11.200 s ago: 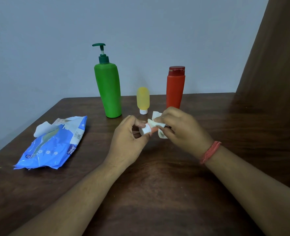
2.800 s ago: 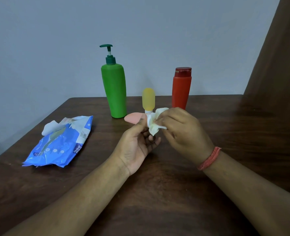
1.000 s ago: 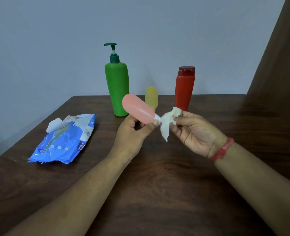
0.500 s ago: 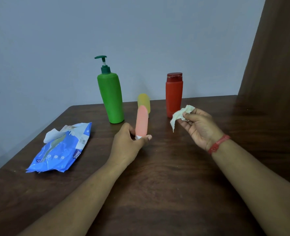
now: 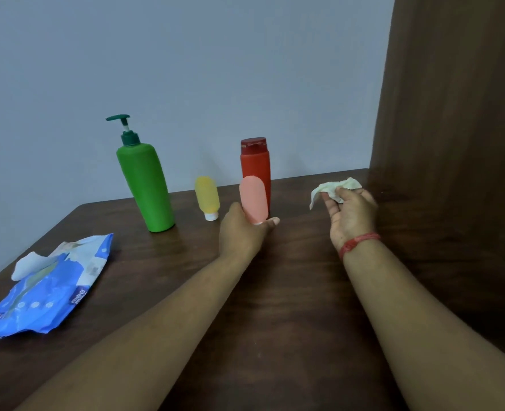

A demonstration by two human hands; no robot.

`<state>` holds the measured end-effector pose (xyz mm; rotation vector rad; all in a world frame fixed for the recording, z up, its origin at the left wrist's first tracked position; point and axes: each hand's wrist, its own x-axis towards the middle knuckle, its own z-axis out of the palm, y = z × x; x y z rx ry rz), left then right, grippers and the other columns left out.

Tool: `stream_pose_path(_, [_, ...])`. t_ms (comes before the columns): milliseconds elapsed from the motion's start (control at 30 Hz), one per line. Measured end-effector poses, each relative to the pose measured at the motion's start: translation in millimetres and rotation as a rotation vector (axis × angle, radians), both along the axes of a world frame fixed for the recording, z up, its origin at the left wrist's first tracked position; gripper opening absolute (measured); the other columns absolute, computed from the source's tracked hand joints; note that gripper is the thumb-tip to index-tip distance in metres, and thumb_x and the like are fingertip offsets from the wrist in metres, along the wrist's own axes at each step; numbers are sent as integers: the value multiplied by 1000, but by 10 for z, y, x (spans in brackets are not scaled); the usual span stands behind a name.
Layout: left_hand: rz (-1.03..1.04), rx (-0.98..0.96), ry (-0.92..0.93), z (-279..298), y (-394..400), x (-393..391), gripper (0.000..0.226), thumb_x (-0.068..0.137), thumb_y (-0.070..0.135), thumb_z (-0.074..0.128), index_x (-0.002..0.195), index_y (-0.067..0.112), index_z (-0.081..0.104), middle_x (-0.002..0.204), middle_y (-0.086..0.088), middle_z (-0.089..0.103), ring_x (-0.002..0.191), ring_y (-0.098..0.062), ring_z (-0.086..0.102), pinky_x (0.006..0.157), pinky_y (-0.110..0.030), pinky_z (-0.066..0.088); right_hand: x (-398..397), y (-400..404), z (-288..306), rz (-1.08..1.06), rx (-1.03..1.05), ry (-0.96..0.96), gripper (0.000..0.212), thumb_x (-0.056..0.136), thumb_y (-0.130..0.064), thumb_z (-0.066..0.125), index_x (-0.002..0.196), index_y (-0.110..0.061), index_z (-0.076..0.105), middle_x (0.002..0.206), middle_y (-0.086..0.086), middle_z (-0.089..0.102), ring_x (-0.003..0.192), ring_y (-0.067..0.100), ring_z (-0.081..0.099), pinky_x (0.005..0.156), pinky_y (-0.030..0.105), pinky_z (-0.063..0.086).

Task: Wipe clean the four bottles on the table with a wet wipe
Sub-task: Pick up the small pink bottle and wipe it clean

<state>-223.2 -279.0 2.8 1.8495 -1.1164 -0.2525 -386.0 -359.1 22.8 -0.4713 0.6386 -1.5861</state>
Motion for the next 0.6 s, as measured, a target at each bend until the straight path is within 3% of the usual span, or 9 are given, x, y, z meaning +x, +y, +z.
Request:
stream_pose_path(67, [0, 26, -26, -40, -200, -140, 61, 73, 50, 86, 108, 18, 48, 119, -7, 64, 110, -29, 60, 83, -43, 55, -39, -47, -31, -41, 21, -12, 27, 91, 12, 53, 111, -4, 62, 109, 18, 63, 102, 31, 68, 70, 31, 61])
stream_pose_path(200, [2, 63, -61, -104, -500, -322, 61, 73, 55, 84, 98, 18, 43, 102, -2, 56, 105, -32, 61, 71, -38, 46, -62, -96, -64, -57, 47, -27, 26, 90, 13, 51, 103, -7, 62, 102, 15, 64, 98, 30, 67, 66, 30, 61])
stream_pose_path(500, [3, 149, -179, -151, -781, -469, 63, 73, 54, 84, 108, 17, 47, 115, -8, 65, 107, -30, 63, 71, -36, 46, -58, -179, -81, -79, 91, -51, 25, 89, 12, 53, 91, -11, 62, 100, 10, 63, 92, 25, 66, 62, 29, 60])
stream_pose_path(600, [-10, 161, -192, -158, -753, -466, 73, 70, 53, 87, 117, 13, 49, 119, -8, 64, 110, -30, 63, 80, -41, 54, -68, -187, -66, -85, 98, -60, 26, 88, 12, 53, 89, -12, 62, 95, 8, 64, 87, 22, 67, 60, 28, 59])
